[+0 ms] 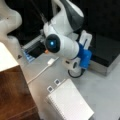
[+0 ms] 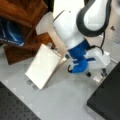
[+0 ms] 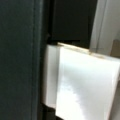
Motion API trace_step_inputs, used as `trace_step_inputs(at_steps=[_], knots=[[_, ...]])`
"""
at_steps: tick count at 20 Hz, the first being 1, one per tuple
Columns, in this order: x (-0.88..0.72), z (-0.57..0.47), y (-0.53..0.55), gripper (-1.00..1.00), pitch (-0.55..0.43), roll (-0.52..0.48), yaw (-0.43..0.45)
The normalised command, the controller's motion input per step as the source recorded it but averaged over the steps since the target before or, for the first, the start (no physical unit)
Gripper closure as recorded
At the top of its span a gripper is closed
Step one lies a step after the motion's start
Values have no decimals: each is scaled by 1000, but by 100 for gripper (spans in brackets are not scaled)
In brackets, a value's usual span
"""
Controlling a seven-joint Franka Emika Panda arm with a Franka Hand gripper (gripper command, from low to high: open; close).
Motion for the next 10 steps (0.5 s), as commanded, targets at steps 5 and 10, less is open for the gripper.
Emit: trace_step_inputs(at_steps=[5,10], knots=[[-168,-192,101,-100,-69,256,-148],[-115,-105,97,-100,-93,249,-124]])
